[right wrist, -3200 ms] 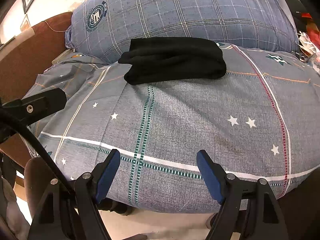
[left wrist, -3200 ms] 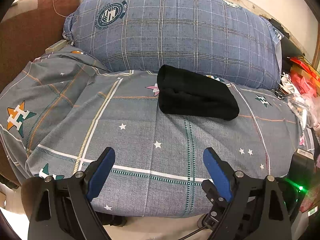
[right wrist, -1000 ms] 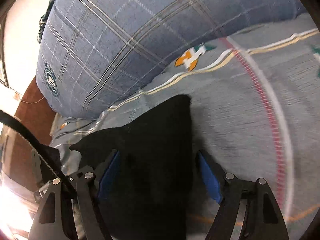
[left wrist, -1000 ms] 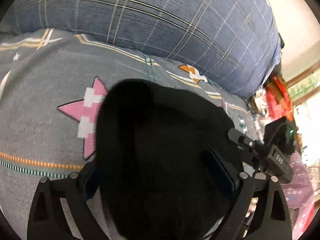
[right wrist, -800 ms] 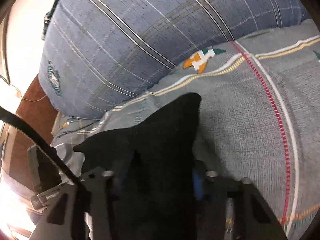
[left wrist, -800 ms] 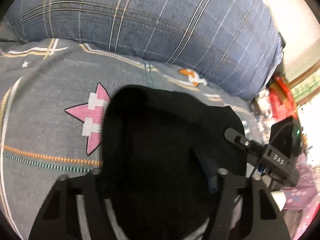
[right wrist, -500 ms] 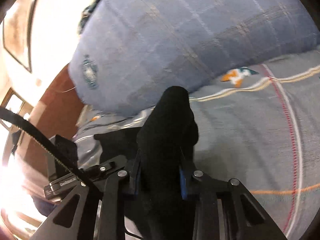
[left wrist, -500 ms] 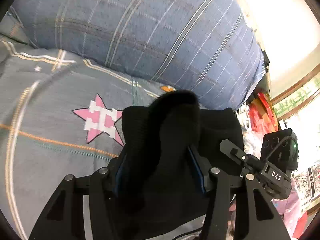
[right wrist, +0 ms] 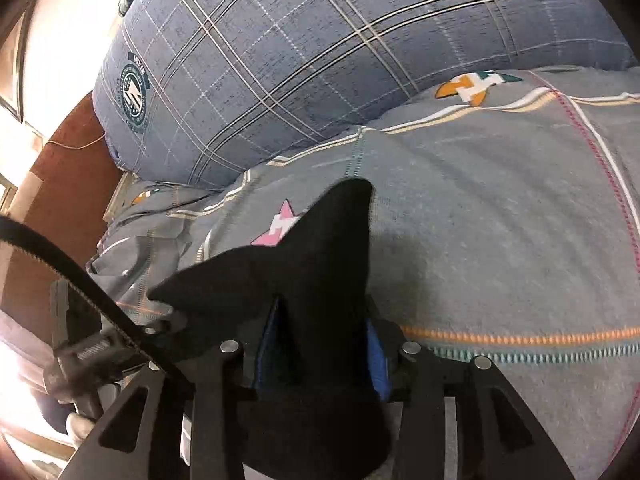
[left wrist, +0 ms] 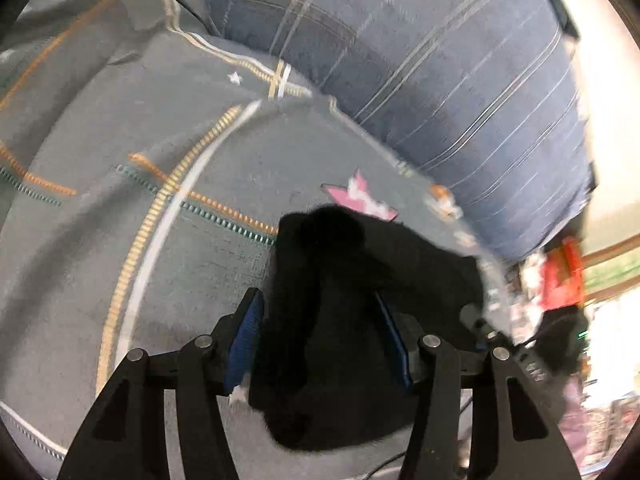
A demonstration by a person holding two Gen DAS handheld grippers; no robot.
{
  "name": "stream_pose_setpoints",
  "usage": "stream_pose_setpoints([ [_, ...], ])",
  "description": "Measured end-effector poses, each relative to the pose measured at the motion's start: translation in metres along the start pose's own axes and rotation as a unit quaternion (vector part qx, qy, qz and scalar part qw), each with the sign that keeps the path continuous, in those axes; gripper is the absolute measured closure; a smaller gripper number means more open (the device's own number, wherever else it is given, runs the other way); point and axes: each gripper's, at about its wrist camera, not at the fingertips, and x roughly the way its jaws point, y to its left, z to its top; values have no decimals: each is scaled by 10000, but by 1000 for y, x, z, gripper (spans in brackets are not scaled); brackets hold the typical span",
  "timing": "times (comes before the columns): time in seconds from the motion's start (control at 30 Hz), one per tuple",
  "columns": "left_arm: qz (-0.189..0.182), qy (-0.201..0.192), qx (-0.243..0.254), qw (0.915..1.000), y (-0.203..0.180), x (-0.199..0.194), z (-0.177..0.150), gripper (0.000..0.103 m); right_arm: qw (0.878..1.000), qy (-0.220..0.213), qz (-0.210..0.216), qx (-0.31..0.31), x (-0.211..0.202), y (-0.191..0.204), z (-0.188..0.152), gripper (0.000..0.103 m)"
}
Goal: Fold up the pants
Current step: 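Close both grippers on the folded pants and lift them slightly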
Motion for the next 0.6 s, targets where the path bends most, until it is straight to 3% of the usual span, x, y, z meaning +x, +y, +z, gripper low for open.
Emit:
stream_pose_setpoints([
  [0.13, -295, -550, 389, 9973, -21, -43, 3, 49, 9979, -469, -177, -405, -29, 18, 4, 49],
  [0.23, -628, -650, 621, 9940, -45, -46, 10, 42, 9955, -737, 52, -591, -40, 38, 14, 47],
  [0.33, -549, -410, 649, 9955, -51, -14, 16, 41, 9962, -457, 523, -523, -20, 51, 23, 45],
  [0.43, -199, -164, 393, 9989, -35, 29, 28, 41, 9985, -126, 348, -394, 15, 44, 28, 45],
  [0.6, -569, -252, 72, 9980, -18, 42, 35, 41, 9993, 93, 341, 86, 47, 12, 30, 45],
])
